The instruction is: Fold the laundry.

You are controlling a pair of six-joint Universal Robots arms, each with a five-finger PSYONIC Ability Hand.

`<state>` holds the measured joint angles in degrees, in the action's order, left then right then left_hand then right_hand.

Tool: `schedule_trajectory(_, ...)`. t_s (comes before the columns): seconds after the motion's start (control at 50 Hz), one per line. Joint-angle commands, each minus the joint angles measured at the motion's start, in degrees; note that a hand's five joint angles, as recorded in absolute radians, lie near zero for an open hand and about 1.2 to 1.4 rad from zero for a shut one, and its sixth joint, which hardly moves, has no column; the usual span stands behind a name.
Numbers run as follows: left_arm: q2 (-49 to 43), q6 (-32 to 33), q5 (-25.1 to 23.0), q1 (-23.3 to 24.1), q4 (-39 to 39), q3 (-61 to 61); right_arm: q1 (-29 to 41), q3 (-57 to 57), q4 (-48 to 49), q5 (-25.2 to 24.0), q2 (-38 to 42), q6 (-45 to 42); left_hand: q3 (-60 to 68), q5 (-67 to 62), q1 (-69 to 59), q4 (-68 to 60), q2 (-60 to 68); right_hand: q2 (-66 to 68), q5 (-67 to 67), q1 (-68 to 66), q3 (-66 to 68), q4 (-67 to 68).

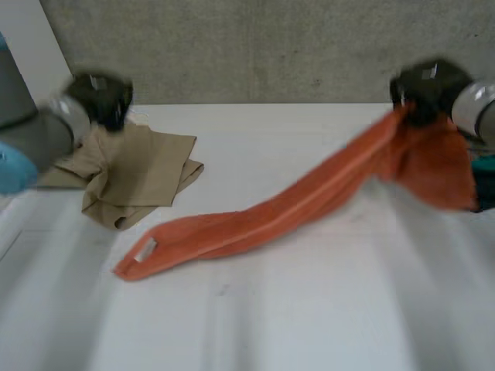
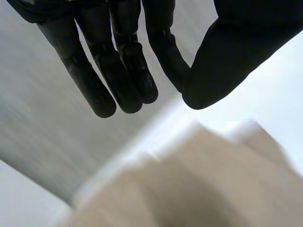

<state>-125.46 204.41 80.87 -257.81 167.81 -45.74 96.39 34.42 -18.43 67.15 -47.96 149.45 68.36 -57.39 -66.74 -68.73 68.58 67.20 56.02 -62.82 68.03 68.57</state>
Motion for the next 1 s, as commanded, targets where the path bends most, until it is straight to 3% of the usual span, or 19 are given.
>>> schedule_trajectory(0.02,2.06,-12.71,6.49,0.37,14.55,18.48,1.17,-0.59,33.52,9.39,-4.06,20.07,11.64,-12.61,-13.26,-11.27,11.42,12.8,13.98,-17.18,11.97,11.43)
schedule_trajectory(0.08,1.45,-13.77,8.08,1.08,12.81,20.51,3.0,4.67,33.81,10.99,-6.35,22.03,11.64,-12.61,-13.26,-11.27,11.42,12.8,13.98,-17.18,11.97,11.43)
schedule_trajectory(0.12,1.27,-13.86,8.17,2.04,7.3,18.51,4.59,7.13,33.28,10.37,-7.14,20.89,6.33,-7.3,-7.95,-5.96,6.11,12.8,13.98,-17.18,11.97,11.43)
schedule_trajectory(0.2,1.62,-13.86,8.6,3.27,-2.37,9.74,5.91,13.72,32.49,8.97,-9.07,15.1,-43.37,42.39,41.75,43.74,-43.59,12.8,13.98,-17.18,11.97,11.43)
schedule_trajectory(0.28,1.97,-14.47,9.48,4.76,-6.88,-2.2,6.79,16.63,32.4,9.66,-10.3,11.14,-57.93,56.95,56.31,58.3,-58.15,12.8,13.98,-17.18,11.97,11.43)
schedule_trajectory(0.44,2.33,-20.79,8.87,8.19,-0.66,-19.02,9.86,17.7,31.61,11.78,-15.57,9.28,-58.36,57.39,56.74,58.73,-58.58,12.8,13.98,-17.18,11.97,11.43)
schedule_trajectory(0.52,1.8,-25.27,7.99,10.91,0.5,-21.23,12.67,17.17,31.61,11.86,-18.38,9.54,-58.36,57.39,56.74,58.73,-58.58,12.8,13.98,-17.18,11.97,11.43)
schedule_trajectory(0.76,-4.43,-38.72,7.9,19.35,-0.2,-16.32,23.13,16.2,31.44,14.49,-25.68,10.51,-58.36,57.39,56.74,58.73,-58.58,12.8,13.98,-17.18,11.97,11.43)
schedule_trajectory(1.0,-8.66,-49.97,8.08,23.23,-1.0,-8.93,32.18,16.46,28.89,20.65,-28.67,10.25,-58.36,57.39,56.74,58.73,-58.58,12.8,13.98,-17.18,11.97,11.43)
